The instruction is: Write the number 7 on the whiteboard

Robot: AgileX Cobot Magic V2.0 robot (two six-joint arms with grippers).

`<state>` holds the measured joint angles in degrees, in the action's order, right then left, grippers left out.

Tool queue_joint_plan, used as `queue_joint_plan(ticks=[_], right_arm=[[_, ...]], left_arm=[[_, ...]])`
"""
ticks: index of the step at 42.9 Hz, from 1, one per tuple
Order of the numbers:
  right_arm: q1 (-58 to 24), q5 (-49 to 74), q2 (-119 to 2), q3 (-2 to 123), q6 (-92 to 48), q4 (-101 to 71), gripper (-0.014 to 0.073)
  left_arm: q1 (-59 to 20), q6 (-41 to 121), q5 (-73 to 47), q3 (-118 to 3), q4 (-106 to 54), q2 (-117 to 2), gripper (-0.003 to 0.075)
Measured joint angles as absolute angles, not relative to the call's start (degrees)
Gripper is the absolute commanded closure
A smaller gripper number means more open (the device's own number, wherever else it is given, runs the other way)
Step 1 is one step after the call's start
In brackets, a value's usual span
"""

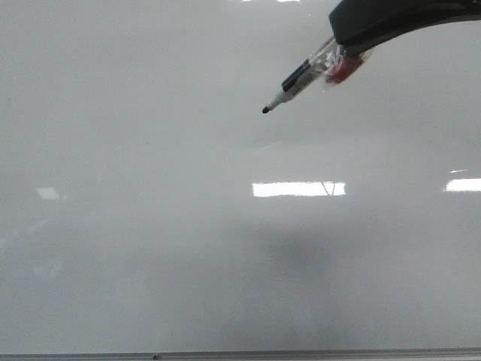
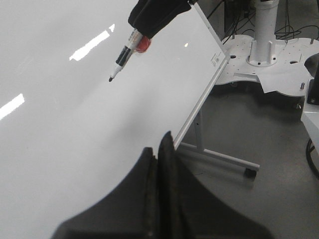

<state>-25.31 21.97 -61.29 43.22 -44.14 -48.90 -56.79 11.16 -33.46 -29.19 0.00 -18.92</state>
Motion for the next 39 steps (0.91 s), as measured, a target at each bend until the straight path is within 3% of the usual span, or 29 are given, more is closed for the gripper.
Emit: queue_joint_plan(ticks=[22, 39], right_arm=[[-25.8, 25.4, -89.7, 68.5, -44.1, -52.1, 0.0654], [-27.4, 25.2, -95.7, 73.1, -44.1, -52.6, 0.0654]], left_arm=[[-56.8, 11.1, -33.4, -29.2, 0.0, -18.9, 0.0741], [-56.8, 11.1, -33.4, -29.2, 0.0, -18.9, 0.0741]])
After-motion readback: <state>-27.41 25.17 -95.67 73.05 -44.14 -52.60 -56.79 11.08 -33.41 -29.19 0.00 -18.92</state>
